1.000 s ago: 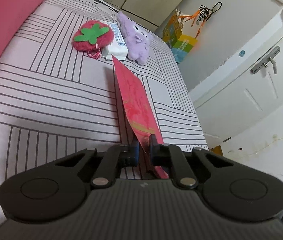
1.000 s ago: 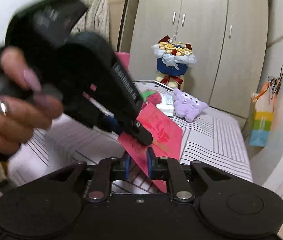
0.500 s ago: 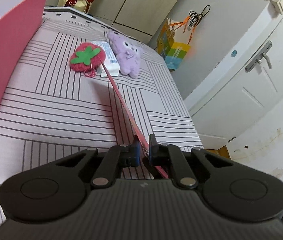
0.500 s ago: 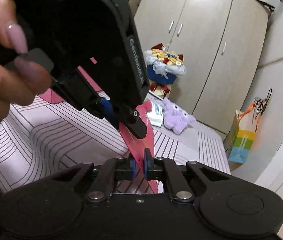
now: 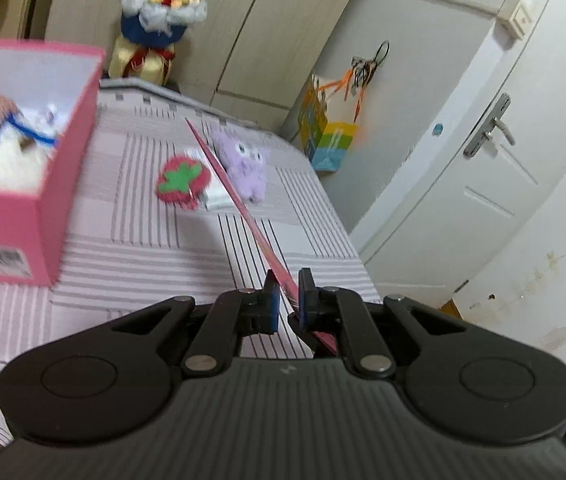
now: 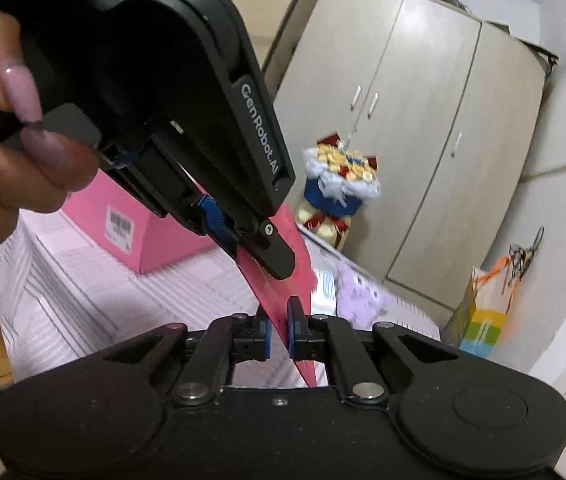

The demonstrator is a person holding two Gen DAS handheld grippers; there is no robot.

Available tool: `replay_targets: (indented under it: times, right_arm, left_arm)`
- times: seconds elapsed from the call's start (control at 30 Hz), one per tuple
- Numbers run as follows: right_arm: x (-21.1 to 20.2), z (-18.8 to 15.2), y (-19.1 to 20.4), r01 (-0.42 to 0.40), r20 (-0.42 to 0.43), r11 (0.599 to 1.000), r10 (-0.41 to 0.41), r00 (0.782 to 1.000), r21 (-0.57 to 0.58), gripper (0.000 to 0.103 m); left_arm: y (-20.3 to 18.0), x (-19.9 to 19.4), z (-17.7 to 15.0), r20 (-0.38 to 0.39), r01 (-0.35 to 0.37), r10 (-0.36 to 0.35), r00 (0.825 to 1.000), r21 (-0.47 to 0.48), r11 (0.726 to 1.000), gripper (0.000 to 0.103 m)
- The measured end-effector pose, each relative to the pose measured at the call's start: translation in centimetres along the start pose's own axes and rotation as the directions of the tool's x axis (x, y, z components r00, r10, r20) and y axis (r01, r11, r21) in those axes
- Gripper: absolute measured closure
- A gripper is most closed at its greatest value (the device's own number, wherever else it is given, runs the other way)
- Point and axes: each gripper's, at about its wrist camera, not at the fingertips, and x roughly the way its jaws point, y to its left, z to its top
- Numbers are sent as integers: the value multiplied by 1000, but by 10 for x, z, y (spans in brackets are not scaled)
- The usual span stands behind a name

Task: Organize soft objects
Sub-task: 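Carry the red envelope into the pink box and open the left tool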

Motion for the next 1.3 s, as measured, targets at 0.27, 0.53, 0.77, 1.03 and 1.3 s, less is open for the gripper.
replay_targets:
  times: [0.27,0.53,0.77,1.03,1.3]
  right_arm:
    - [18,45,19,-33,99,998,38,994,-47,94]
    - [59,83,45,-118,163,992,123,979,-39,94]
    - [110,106,64,-177,143,984,179,973,-28,94]
    - [178,125,69,-203,72,978,206,976,-41,94]
    - [229,129,69,-256,-54,967,255,965,-16,92]
  left_arm:
    - [25,-47,32,107,-48,48,993,-3,999,95]
    - [72,-75,64,173,-108,113,978,-39,993,95]
    - [128,-69,90,182,-106,129,975,-136,985,95]
    - [187,-34,123,150,-64,98,984,-213,975,95]
    - [240,2,127,77,-46,81,994,-378,925,93]
